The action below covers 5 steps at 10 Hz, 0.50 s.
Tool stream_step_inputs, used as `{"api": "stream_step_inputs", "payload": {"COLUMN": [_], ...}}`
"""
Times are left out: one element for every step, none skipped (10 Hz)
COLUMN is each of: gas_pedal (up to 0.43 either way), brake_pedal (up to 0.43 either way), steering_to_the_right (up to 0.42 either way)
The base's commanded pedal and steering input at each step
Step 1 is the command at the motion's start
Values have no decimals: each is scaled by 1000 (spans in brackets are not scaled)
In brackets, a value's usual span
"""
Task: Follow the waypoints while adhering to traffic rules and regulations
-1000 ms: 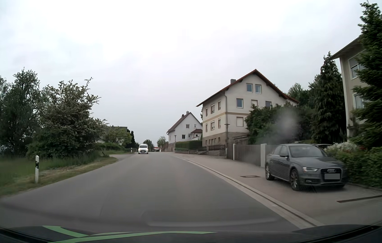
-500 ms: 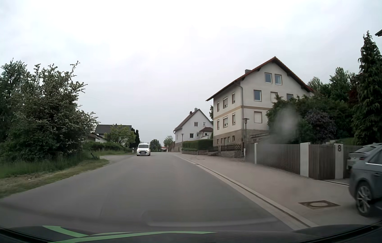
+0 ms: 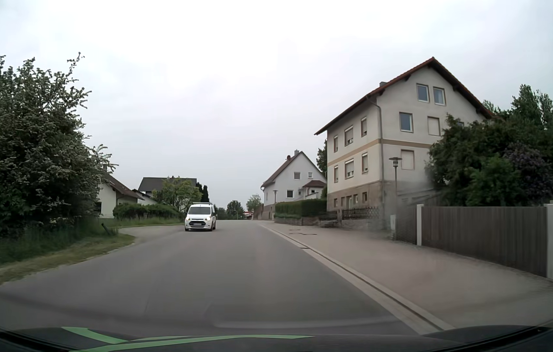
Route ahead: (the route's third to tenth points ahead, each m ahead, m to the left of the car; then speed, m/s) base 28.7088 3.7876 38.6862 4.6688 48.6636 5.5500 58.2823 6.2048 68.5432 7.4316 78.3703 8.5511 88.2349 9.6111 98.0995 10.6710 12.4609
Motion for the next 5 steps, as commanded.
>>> {"api": "stream_step_inputs", "payload": {"gas_pedal": [130, 130, 130, 130, 130], "brake_pedal": [0, 0, 0, 0, 0], "steering_to_the_right": [-24, -24, -24, -23, -23]}}
